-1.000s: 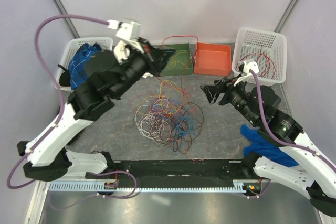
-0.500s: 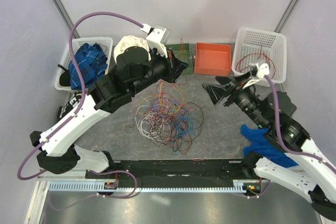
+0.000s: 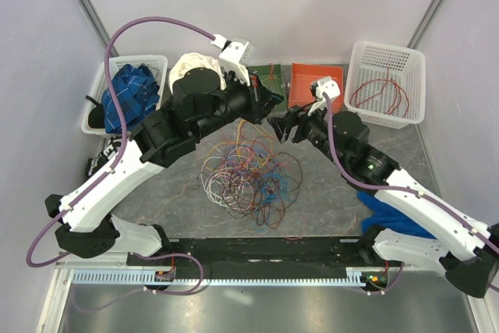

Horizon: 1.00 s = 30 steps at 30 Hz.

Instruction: Untangle the cables

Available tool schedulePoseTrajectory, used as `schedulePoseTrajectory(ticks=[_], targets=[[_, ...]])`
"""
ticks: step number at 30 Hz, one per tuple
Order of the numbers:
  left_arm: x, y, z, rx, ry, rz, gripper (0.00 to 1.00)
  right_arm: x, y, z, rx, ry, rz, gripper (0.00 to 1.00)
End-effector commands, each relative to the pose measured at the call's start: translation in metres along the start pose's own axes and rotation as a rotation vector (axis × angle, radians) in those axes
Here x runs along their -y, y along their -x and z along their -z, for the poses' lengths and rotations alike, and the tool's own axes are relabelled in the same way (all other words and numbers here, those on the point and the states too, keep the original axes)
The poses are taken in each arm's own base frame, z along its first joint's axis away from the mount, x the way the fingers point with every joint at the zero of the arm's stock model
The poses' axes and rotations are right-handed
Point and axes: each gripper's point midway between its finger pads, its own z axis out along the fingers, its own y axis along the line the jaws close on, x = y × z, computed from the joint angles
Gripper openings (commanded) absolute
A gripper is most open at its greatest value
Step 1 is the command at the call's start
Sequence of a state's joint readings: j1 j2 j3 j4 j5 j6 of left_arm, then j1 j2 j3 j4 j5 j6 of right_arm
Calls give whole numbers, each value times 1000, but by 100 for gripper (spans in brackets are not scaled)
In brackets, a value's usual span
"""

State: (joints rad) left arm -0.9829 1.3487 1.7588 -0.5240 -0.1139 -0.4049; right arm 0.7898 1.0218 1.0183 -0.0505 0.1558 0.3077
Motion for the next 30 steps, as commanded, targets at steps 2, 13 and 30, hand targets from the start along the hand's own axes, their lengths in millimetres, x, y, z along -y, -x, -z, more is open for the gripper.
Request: schedulePoseTrajectory(ticks=[2, 13, 30], targets=[[9, 9, 3, 19, -34, 33, 2, -16, 33, -28, 138, 44, -28, 67], [-10, -5, 14, 20, 29, 32, 2, -5, 66, -18, 215, -35, -36, 0], [-150, -173, 97, 76, 453, 376, 100, 163, 184, -11, 291, -563, -184, 0]])
